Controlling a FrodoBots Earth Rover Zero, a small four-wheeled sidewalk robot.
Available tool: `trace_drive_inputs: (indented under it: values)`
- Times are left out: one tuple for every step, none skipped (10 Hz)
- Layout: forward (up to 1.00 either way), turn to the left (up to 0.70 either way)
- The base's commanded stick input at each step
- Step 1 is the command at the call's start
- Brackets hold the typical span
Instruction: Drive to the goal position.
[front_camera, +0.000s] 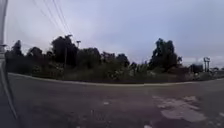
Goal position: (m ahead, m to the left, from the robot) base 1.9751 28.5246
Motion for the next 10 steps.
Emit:
trace_drive_inputs:
  values:
    - [0.00,0.70]
    - [0.00,0.70]
    - [0.00,0.70]
    - [0.00,0.70]
    - [0.00,0.70]
    - [0.00,0.70]
    - [0.00,0.70]
    - [0.00,0.70]
    - [0.00,0.70]
    - [0.00,0.70]
